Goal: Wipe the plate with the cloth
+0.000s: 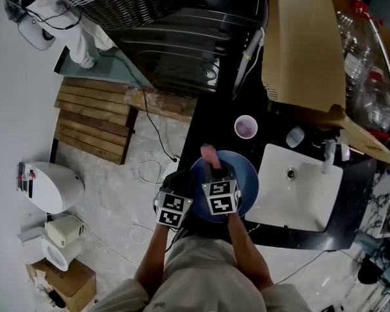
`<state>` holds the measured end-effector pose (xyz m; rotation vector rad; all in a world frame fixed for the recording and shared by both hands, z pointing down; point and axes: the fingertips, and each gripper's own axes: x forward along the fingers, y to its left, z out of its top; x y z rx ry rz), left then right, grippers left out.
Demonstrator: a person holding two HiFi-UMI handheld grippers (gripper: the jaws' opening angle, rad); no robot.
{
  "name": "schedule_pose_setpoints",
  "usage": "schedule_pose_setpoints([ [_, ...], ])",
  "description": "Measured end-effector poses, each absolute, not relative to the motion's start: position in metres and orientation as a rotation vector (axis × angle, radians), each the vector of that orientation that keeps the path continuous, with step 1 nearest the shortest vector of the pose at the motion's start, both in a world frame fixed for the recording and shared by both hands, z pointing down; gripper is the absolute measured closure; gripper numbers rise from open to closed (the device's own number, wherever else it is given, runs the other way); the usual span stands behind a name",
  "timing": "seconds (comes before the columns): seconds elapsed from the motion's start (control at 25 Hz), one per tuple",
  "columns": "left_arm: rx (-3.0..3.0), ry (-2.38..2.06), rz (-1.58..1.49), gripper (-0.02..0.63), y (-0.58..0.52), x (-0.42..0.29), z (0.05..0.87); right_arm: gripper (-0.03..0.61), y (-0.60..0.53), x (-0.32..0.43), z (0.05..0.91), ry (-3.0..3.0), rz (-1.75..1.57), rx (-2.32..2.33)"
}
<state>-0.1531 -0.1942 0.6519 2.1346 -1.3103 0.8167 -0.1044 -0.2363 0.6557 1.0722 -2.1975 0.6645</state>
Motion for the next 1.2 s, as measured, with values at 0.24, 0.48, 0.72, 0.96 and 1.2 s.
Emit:
schedule_pose_setpoints([
  [0.24, 2.141, -1.267, 0.771, 0.578, -0.188, -0.152, 0.652, 0.546, -0.235, -0.102, 0.659, -2.155, 0.645, 1.104],
  [0.48, 2.125, -1.252, 0.752, 0.581, -0.179, -0.154, 0.658, 0.546, -0.232, -0.087, 0.661, -2.091, 0.618, 1.152],
  [0.72, 2.124, -1.247, 0.739, 0.582, -0.174, -0.154, 0.655, 0.546, -0.234, -0.061, 0.663, -2.010, 0.607, 1.227],
  [0.96, 2.124, -1.254, 0.730, 0.581, -0.171, -0.155, 0.655, 0.546, -0.235, -0.035, 0.664, -1.964, 0.604, 1.293],
  [1.2, 2.119, -1.263, 0.725, 0.581, -0.170, -0.156, 0.655, 0.546, -0.233, -0.018, 0.663, -1.933, 0.599, 1.323],
])
